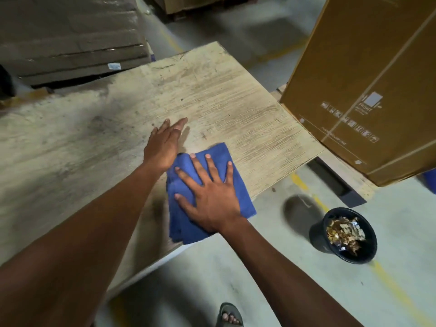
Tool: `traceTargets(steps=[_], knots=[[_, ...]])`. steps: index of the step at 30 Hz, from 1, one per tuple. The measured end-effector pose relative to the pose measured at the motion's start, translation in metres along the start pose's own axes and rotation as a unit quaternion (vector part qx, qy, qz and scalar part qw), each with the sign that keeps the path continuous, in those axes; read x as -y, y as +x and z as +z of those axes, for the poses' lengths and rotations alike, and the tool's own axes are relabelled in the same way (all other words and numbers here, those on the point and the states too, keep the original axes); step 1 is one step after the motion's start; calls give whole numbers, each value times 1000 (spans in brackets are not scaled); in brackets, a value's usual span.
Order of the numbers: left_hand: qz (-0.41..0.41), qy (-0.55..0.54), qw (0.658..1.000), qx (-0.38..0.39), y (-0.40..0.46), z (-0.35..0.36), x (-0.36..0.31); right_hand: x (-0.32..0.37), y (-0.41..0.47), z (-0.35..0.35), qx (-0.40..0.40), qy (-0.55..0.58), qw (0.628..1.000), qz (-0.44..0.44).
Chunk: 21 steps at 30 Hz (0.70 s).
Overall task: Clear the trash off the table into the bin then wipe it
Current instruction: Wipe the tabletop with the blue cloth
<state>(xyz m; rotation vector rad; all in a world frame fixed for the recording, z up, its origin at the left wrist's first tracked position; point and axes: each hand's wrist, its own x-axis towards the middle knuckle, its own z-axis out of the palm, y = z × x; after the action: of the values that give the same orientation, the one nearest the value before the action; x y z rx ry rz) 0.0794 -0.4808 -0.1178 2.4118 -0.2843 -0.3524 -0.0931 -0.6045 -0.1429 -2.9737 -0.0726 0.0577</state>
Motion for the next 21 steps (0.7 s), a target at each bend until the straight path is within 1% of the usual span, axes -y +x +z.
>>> traceTargets(steps=[2,4,6,8,10,12,15,16,17,18,20,21], knots=[[31,31,999,9,-11,-3,-1,-38,8,-11,13,-4,998,66],[57,84,995,10,-24,-2,-3,-83,27,-27,30,-2,988,151],[54,101,993,4,-33,3,-5,-124,56,-41,31,6,977,210],[37,67,997,-6,-42,3,-10,-149,85,-51,36,11,971,235],[27,44,998,-22,-48,5,-14,-152,107,-52,38,4,971,237],[7,8,999,-43,-51,3,-16,-135,117,-46,38,-4,977,208],[-5,-63,996,-67,-49,3,-10,-82,104,-32,39,-3,991,127],[-7,-92,993,-71,-49,1,-10,-61,96,-25,39,0,994,107],[-16,-144,987,-77,-44,1,-6,-38,85,-19,40,0,995,90],[-34,-221,971,-78,-40,-2,-4,-14,73,-14,42,1,996,75],[-75,-380,920,-64,-34,-11,-7,36,47,-4,37,9,998,48],[-91,-425,899,-56,-34,-16,-8,60,34,-2,36,17,998,39]])
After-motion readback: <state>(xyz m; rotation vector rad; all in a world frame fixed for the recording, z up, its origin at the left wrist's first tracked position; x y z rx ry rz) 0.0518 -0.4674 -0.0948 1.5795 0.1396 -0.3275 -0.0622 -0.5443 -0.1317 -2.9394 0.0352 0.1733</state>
